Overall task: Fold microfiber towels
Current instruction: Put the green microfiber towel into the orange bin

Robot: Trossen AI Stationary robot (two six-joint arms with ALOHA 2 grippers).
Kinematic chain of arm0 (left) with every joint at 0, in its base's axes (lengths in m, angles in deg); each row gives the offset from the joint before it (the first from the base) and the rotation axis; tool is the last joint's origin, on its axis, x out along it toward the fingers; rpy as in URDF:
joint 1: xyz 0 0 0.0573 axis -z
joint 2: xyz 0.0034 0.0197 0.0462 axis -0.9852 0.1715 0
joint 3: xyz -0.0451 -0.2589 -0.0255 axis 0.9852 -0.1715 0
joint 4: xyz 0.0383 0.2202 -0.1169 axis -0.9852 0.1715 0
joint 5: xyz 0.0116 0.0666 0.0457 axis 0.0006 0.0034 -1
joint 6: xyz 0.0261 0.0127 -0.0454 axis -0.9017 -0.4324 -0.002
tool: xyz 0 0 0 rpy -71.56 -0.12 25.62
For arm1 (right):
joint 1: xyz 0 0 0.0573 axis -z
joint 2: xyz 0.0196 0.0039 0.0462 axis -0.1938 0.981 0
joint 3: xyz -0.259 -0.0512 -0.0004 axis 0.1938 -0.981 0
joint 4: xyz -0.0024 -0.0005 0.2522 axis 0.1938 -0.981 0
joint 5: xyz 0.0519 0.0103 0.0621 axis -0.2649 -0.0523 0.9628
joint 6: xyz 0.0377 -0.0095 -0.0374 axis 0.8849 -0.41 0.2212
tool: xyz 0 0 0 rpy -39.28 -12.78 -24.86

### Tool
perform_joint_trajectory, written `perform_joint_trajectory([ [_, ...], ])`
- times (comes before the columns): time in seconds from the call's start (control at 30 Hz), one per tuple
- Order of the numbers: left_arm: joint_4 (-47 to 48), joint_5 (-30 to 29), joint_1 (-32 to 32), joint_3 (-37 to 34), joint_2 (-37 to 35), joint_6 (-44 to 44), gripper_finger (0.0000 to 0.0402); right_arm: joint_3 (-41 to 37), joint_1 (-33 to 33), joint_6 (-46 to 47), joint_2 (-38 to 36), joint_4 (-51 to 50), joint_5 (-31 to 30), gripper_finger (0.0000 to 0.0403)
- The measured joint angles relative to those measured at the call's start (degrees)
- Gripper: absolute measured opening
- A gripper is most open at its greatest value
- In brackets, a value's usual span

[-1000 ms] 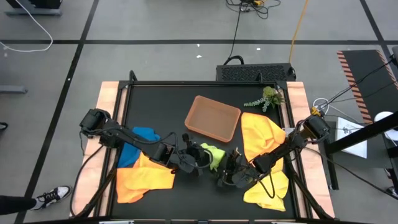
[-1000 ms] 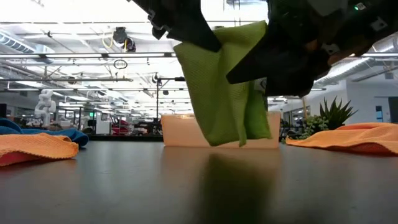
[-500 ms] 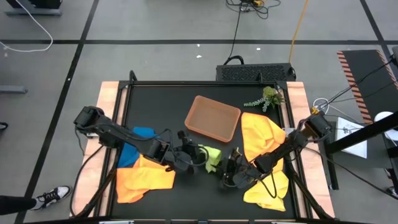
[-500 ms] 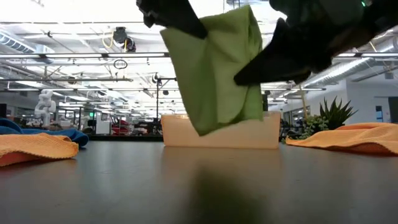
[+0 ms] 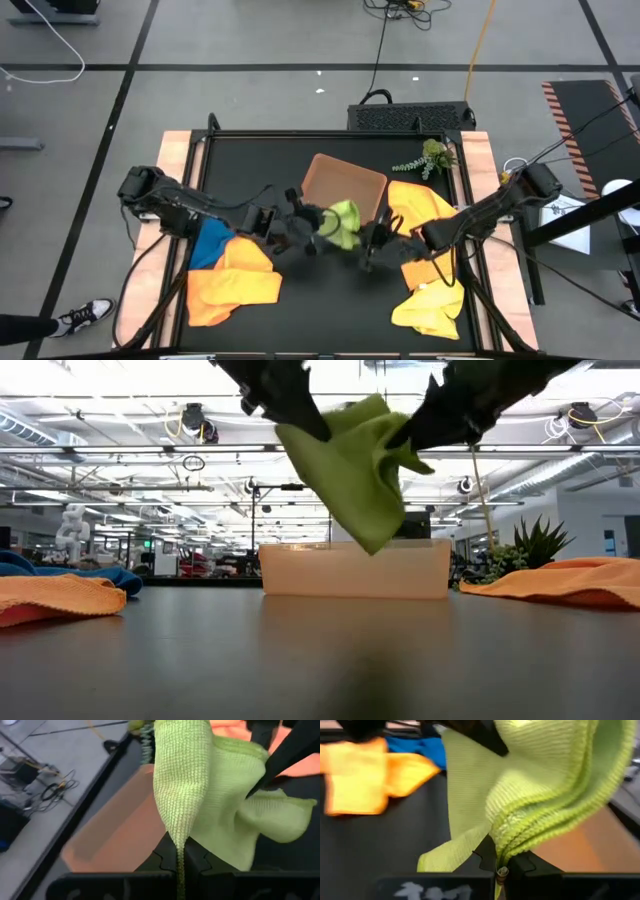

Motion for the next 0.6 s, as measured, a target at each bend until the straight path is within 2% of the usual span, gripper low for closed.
perform_joint_trajectory([
  [0.07,0.0,0.3,-2.2,0.0,0.0,-0.6,0.0001,0.0,2.2,-0.4,-1.8,-2.9,0.3,0.0001],
  [0.17,-0.1,4.3,-6.1,0.0,0.0,-1.1,0.0001,0.0,6.3,-0.5,-4.3,-6.3,4.7,0.0001],
  [0.4,-1.7,9.4,-13.0,0.0,0.0,-1.2,0.0001,0.0,16.0,-6.1,-5.8,-8.3,12.1,0.0001],
  [0.5,-5.9,11.2,-14.4,-1.8,0.0,-1.1,0.0001,0.0,19.8,-8.3,-5.7,-8.4,15.3,0.0],
  [0.6,-13.0,12.6,-15.5,-6.8,0.0,-1.0,0.0001,0.0,22.5,-10.1,-5.8,-8.5,17.5,0.0],
])
